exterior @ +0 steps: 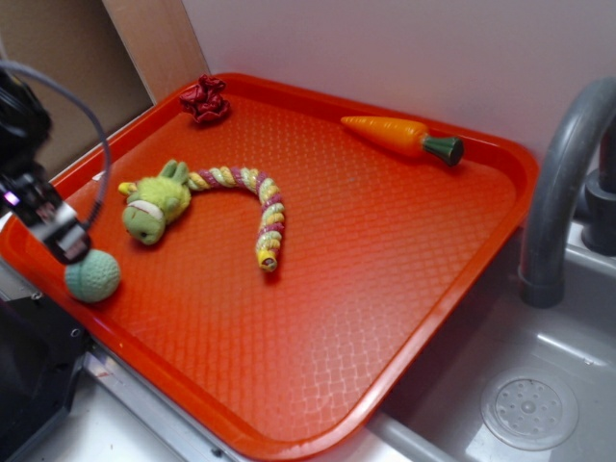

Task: Grab the green ball.

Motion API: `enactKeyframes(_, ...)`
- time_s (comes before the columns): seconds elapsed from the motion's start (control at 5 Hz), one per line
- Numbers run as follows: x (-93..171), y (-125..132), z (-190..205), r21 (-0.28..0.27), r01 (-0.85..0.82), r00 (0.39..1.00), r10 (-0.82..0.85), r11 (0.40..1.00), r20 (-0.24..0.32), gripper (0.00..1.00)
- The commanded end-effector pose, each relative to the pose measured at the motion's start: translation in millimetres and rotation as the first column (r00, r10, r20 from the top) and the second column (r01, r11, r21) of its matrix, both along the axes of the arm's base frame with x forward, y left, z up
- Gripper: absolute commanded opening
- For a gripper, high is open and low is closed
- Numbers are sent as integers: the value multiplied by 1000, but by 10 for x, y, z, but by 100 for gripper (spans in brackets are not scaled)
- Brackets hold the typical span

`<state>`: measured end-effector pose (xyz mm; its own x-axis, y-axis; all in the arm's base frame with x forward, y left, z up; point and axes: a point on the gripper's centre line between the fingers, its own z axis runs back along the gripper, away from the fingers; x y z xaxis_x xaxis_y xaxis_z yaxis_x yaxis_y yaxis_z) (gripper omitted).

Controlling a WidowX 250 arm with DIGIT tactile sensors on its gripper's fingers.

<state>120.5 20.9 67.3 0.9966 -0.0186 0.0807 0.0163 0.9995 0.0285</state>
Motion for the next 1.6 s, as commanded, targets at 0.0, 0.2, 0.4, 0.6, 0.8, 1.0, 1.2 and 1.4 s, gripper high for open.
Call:
enactKeyframes(0.0,155,-30,-474,-14,0,1000,0,1000,-25,100)
enactKeyframes(0.2,162,-123,-404,-16,-6,999,5,1000,-42,0)
enactKeyframes(0.4,192,-163,-193,-33,-17,999,15,999,-42,0)
enactKeyframes(0.6,403,-181,283,-1,-16,999,16,1000,-47,0)
enactKeyframes(0.8,683,-177,797,-12,-28,1000,28,1000,6,0)
enactKeyframes(1.0,807,-141,1312,90,-106,993,100,990,65,0)
enactKeyframes(1.2,815,-24,1816,24,-145,984,141,989,109,0)
enactKeyframes(1.4,898,20,1965,16,-151,984,148,988,101,0)
